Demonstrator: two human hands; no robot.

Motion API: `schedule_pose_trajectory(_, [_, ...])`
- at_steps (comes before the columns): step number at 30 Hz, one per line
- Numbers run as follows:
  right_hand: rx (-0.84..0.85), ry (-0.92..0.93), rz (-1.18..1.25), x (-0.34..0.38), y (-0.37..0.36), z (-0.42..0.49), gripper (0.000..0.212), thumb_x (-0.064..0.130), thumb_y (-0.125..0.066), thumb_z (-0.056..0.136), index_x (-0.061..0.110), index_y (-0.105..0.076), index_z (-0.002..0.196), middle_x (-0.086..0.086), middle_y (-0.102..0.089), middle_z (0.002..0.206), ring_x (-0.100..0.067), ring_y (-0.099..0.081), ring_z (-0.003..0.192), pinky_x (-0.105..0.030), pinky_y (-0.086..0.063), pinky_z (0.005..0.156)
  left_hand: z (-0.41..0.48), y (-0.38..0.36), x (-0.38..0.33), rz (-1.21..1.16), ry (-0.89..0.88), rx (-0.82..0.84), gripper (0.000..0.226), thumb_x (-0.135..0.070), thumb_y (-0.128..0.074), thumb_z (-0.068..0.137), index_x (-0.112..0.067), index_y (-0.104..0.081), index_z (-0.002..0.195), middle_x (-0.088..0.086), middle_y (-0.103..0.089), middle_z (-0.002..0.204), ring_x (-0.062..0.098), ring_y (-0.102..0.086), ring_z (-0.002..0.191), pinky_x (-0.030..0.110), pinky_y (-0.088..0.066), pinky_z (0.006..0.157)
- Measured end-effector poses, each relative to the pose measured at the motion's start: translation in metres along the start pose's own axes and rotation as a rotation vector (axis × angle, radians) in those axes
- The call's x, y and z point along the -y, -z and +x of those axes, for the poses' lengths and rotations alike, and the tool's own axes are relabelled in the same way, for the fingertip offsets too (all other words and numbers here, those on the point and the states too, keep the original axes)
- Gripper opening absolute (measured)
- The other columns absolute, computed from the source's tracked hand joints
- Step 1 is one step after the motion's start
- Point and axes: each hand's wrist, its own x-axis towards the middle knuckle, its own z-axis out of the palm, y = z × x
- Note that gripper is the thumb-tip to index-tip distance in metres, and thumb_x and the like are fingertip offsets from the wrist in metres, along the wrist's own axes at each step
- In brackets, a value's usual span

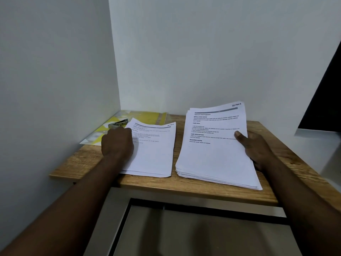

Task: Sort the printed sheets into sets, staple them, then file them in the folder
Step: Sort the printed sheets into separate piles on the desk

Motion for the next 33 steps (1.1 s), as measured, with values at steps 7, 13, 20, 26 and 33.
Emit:
schedule_pose_trajectory(7, [0.005,-0.005,0.023,0.002,0.001,-0.002,0.029,0.031,-0.064,0.105,0.01,-0.073,0.122,-0.007,-0.081,0.11,-0.027,-0.079,0.096,-0.038,-0.066,0.075,0.005,0.005,-0.045,-0.46,-0.087,0.11,0.018,-0.018,-0.064,0.093,-0.024,-0.076,0.105,0.001,-0.075,0.112,0.027,-0.069,0.108,0.035,-0.051,0.088])
schedule_pose_trajectory(13, [0.005,-0.018,0.111,0.004,0.003,-0.002,0.028,0.03,-0.064,0.105,0.01,-0.071,0.123,-0.009,-0.08,0.113,-0.03,-0.078,0.1,-0.042,-0.065,0.079,0.003,0.004,-0.109,-1.161,-0.015,0.49,0.053,-0.064,-0.077,0.082,-0.012,-0.077,0.087,0.006,-0.079,0.085,0.023,-0.077,0.083,0.045,-0.06,0.094])
schedule_pose_trajectory(20, [0.015,-0.036,0.143,0.001,0.003,-0.001,0.03,0.028,-0.066,0.104,0.007,-0.071,0.124,-0.014,-0.079,0.116,-0.036,-0.077,0.105,-0.054,-0.061,0.094,-0.007,-0.006,-0.144,-1.256,0.12,0.445,0.045,-0.037,-0.098,0.052,-0.02,-0.073,0.087,-0.003,-0.079,0.088,0.023,-0.078,0.085,0.051,-0.063,0.086])
schedule_pose_trajectory(26, [0.033,-0.065,0.173,0.002,0.004,0.002,0.038,0.035,-0.064,0.104,0.006,-0.07,0.127,-0.013,-0.078,0.119,-0.036,-0.076,0.108,-0.054,-0.059,0.095,-0.001,-0.018,-0.142,-1.289,0.2,0.309,0.021,-0.021,-0.086,0.083,-0.015,-0.069,0.092,0.002,-0.076,0.094,0.027,-0.074,0.089,0.047,-0.062,0.083])
schedule_pose_trajectory(33, [0.021,-0.072,0.184,0.003,0.004,0.001,0.032,0.029,-0.06,0.107,0.006,-0.07,0.126,-0.013,-0.079,0.116,-0.034,-0.077,0.104,-0.045,-0.066,0.08,0.003,-0.01,-0.131,-1.184,0.232,0.065,0.018,-0.033,-0.076,0.09,-0.019,-0.065,0.087,-0.005,-0.07,0.086,0.021,-0.065,0.086,0.035,-0.045,0.071])
